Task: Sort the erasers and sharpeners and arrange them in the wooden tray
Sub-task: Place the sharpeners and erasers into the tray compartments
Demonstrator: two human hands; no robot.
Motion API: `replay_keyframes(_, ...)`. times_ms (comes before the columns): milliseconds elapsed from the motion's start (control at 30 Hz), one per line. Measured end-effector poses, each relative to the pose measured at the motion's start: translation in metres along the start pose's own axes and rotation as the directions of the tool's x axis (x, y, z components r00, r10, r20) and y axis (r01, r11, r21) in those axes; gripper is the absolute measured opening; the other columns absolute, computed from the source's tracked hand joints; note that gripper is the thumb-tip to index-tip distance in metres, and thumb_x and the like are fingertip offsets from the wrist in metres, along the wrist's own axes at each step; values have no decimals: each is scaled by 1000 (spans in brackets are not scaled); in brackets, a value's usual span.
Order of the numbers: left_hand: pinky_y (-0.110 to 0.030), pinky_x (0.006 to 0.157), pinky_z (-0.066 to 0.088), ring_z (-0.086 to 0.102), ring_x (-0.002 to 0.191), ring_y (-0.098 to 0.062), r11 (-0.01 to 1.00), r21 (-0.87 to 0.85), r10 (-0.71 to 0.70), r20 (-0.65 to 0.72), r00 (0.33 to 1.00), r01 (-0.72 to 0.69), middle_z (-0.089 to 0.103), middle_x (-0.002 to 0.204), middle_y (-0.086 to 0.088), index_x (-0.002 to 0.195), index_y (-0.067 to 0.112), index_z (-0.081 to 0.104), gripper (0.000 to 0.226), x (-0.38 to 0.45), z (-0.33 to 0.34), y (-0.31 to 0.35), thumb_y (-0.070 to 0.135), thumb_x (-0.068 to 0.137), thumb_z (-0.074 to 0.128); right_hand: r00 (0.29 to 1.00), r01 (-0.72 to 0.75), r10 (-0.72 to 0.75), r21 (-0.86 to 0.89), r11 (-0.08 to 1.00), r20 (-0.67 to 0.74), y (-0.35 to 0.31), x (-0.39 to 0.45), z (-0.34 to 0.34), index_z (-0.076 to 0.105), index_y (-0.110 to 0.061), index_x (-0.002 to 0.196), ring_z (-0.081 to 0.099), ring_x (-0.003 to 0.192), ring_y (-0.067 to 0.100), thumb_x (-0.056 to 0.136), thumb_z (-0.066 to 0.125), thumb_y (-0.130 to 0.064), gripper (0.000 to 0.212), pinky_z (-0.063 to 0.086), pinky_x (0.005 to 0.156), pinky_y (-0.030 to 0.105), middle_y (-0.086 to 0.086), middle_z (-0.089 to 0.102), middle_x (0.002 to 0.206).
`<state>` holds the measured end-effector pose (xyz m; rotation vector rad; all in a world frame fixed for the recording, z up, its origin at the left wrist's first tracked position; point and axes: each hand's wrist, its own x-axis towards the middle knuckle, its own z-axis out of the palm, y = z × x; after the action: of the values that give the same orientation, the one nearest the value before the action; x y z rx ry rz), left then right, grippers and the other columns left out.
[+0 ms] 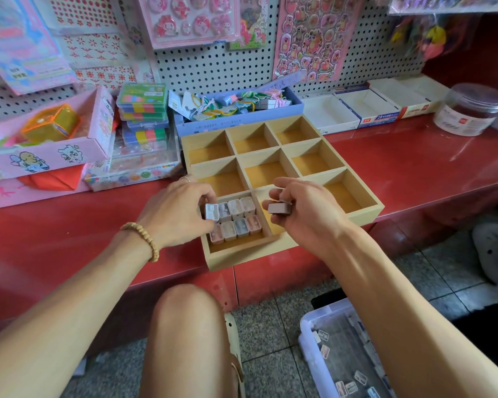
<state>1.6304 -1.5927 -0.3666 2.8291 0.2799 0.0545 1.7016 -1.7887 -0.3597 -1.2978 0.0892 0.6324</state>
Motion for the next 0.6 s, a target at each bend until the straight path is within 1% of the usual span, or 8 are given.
replay_keyframes(33, -36, 73, 51, 56, 88, -16, 1000, 14, -3, 3, 1000, 3, 52, 97, 8, 96, 31, 66, 29, 0, 1, 0, 37, 72, 81, 1000, 3, -3, -15, 1000, 11, 0, -1, 0, 50, 8, 130, 62, 80, 23, 96, 39, 8, 35, 43, 61, 30, 15, 55, 100)
replay_keyframes(100, -37, 75, 52, 58, 92, -15, 999, 31, -15, -8, 1000, 15, 55, 98, 8, 97, 31, 68, 29, -1, 3, 0, 40, 72, 81, 1000, 6, -5, -27, 1000, 23, 0, -2, -2, 46, 3, 135, 64, 78, 21, 97, 47, 5, 38, 44, 60, 30, 16, 59, 102)
replay_keyframes(167, -34, 73, 50, 60, 94, -15, 999, 39, -34, -32, 999, 35, 56, 96, 9, 95, 31, 70, 28, -3, 5, 0, 40, 71, 81, 1000, 12, -11, -42, 999, 28, 0, -2, -3, 47, 0, 135, 63, 73, 18, 98, 51, 1, 38, 43, 58, 29, 14, 61, 99)
replay_keyframes(333, -31, 68, 46, 61, 93, -19, 995, 61, -74, -52, 996, 77, 57, 95, 6, 92, 29, 72, 29, -2, 7, 6, 41, 69, 84, 997, 20, -12, -113, 993, 78, 1, -2, -4, 54, -5, 123, 60, 64, 12, 101, 53, -11, 23, 42, 55, 25, 9, 62, 92)
replay_keyframes(433, -31, 64, 44, 60, 89, -19, 996, 62, -66, -56, 996, 69, 55, 90, 6, 91, 28, 73, 31, -3, 7, 7, 45, 68, 84, 995, 28, -13, -142, 990, 102, 1, -3, -5, 58, -7, 107, 58, 62, 10, 102, 54, -16, 11, 40, 55, 25, 11, 63, 94)
replay_keyframes(500, -30, 64, 42, 59, 90, -17, 996, 65, -61, -72, 996, 66, 51, 88, 8, 91, 28, 72, 30, -5, 5, 5, 45, 69, 83, 994, 30, -15, -139, 990, 107, 0, -4, -6, 57, -5, 100, 56, 60, 10, 101, 56, -22, 17, 39, 53, 24, 13, 65, 93)
replay_keyframes(600, -29, 65, 40, 58, 90, -17, 996, 68, -60, -74, 995, 65, 44, 81, 12, 93, 28, 73, 26, -7, 5, 4, 42, 72, 80, 994, 35, -18, -159, 987, 108, -1, -5, -8, 58, -3, 107, 54, 57, 10, 99, 58, -33, 32, 36, 52, 25, 7, 70, 79)
